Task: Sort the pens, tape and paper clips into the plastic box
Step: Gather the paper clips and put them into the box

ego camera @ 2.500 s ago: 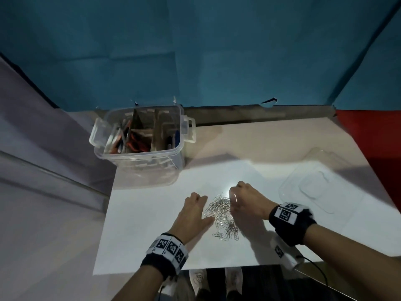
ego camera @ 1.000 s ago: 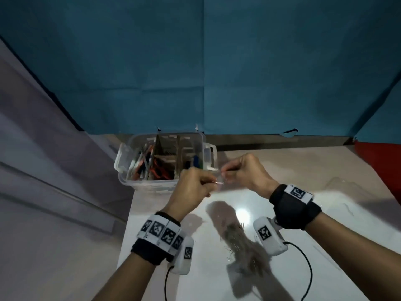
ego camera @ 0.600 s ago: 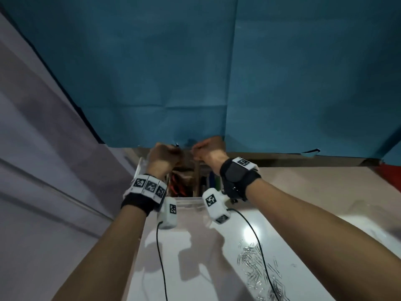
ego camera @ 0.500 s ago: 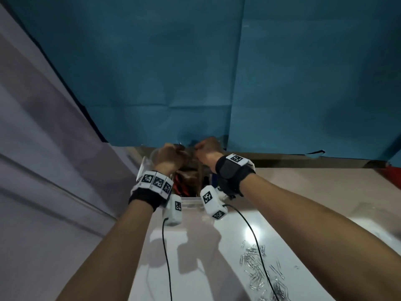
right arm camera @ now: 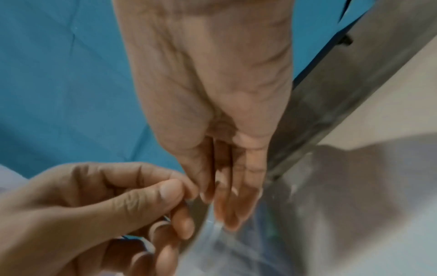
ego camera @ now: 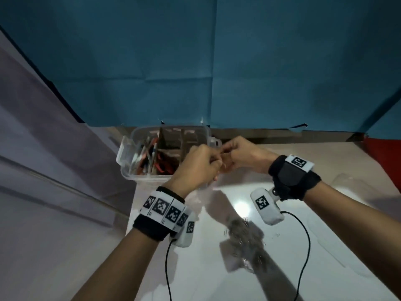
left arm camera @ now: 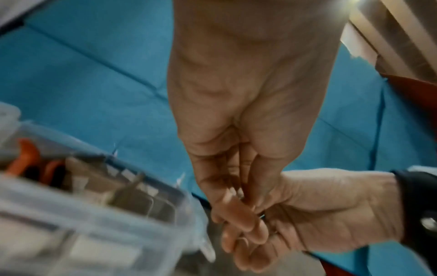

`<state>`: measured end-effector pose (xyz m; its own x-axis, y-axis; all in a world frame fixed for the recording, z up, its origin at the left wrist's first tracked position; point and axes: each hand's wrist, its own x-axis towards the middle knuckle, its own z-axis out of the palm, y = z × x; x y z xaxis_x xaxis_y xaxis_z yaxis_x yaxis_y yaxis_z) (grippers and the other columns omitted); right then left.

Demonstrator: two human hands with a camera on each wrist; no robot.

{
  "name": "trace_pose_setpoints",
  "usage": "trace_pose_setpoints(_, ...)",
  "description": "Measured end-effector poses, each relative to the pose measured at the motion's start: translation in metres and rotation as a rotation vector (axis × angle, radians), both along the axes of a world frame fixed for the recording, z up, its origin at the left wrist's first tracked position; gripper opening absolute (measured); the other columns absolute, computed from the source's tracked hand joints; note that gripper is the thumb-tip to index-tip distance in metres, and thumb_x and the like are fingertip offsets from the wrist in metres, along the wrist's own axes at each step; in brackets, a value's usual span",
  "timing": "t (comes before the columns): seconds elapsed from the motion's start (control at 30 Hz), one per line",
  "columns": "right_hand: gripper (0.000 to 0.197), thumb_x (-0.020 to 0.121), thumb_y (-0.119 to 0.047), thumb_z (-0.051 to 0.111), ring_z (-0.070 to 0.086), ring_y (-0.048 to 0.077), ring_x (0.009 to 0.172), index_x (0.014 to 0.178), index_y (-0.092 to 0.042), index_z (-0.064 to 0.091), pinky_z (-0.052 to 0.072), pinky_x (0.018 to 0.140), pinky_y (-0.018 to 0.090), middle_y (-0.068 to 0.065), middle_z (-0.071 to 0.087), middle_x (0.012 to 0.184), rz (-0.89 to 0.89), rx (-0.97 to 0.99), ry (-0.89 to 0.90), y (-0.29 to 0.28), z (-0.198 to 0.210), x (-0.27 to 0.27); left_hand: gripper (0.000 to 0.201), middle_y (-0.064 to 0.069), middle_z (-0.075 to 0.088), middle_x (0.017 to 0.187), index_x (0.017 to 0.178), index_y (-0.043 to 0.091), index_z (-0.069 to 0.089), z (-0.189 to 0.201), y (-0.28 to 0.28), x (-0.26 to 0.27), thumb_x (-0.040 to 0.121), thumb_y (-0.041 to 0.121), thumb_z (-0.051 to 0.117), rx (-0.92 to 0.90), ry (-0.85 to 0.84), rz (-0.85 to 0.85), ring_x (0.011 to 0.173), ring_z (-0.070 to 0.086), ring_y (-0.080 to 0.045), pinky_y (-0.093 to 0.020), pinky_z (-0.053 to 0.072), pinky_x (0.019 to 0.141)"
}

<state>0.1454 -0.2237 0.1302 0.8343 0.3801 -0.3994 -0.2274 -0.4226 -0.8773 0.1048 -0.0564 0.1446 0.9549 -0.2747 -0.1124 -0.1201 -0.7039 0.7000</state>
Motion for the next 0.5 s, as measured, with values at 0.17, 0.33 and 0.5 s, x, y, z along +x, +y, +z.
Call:
trace_pose_setpoints(0.17,0.021,0.092,-0.002,0.053,0.066,0.026,0.078,0.081,-0.006,0.07,0.057,0.077,0.042,0.012,0.071,0.085,0.269,-0.449,-0.06,-0.044,-0.073,-0.036,0.017,-0.007,0.071,0.106,0.104,0.011,0.073,-0.089,-0.04,-0.028,0.094,0.014,0.06,0.233,0.189,-0.133,0.094,0.068,-0.02,-0.037,0.056,0.081)
trace_pose_setpoints(0.33,0.025,0.087,-0.023,0.047,0.051,0.027,0.097,0.098,-0.011,0.066,0.047,0.084,0.036,0.008,0.055,0.103,0.368,-0.732,-0.275,-0.052,-0.125,-0.096,0.029,-0.01,0.046,0.132,0.119,0.008,0.056,-0.162,-0.05,-0.071,0.094,0.021,0.057,0.46,0.104,-0.214,0.119,0.045,-0.033,-0.044,0.045,0.097)
trace_pose_setpoints(0.5,0.019,0.091,-0.014,0.05,0.039,0.017,0.091,0.104,-0.013,0.063,0.042,0.082,0.029,0.001,0.046,0.102,0.436,-0.615,-0.381,-0.062,-0.145,-0.146,0.025,-0.006,0.047,0.121,0.118,0.013,0.057,-0.178,-0.058,-0.128,0.094,0.013,0.051,0.363,0.008,-0.217,0.106,0.046,-0.027,-0.043,0.047,0.087)
